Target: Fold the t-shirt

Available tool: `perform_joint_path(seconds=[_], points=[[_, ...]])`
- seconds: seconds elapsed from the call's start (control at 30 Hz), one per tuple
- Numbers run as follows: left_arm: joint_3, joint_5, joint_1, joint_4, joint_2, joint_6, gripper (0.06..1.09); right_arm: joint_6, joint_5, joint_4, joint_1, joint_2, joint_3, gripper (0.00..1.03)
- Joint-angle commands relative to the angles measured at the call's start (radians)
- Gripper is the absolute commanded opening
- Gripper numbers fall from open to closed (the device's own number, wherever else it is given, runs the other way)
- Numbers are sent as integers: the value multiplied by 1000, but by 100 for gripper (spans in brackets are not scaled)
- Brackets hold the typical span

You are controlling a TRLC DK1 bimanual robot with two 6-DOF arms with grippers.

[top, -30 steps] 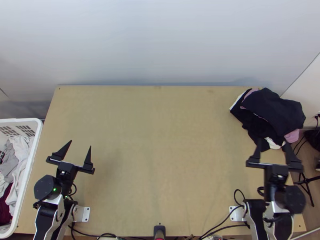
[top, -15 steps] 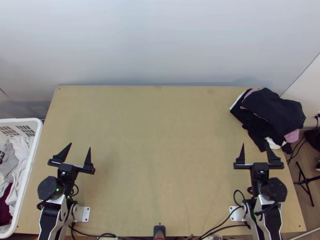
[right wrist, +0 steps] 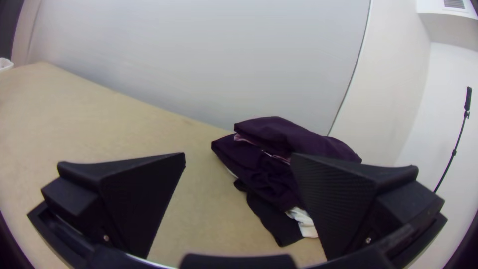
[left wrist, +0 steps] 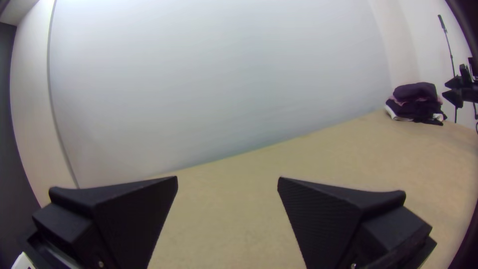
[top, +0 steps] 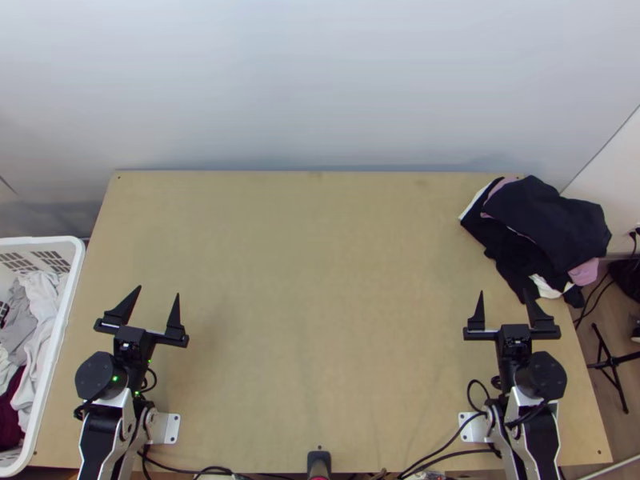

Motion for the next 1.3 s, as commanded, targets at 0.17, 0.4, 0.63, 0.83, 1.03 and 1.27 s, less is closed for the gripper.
perform_joint_path(seconds=[0.17, 0.4, 0.63, 0.83, 1.03, 1.27], points=[[-3, 1, 6, -7, -2, 0, 104, -7, 0, -4, -6, 1, -2, 98], [-3, 1, 6, -7, -2, 0, 104, -7, 0, -4, -6, 1, -2, 98], [-3, 1, 6, -7, -2, 0, 104, -7, 0, -4, -6, 1, -2, 98], [-3, 1, 6, -7, -2, 0, 104, -7, 0, -4, -6, 1, -2, 98], [-3, 1, 6, -7, -2, 0, 104, -7, 0, -4, -6, 1, -2, 98], [-3, 1, 6, -7, -2, 0, 104, -7, 0, -4, -6, 1, -2, 98]])
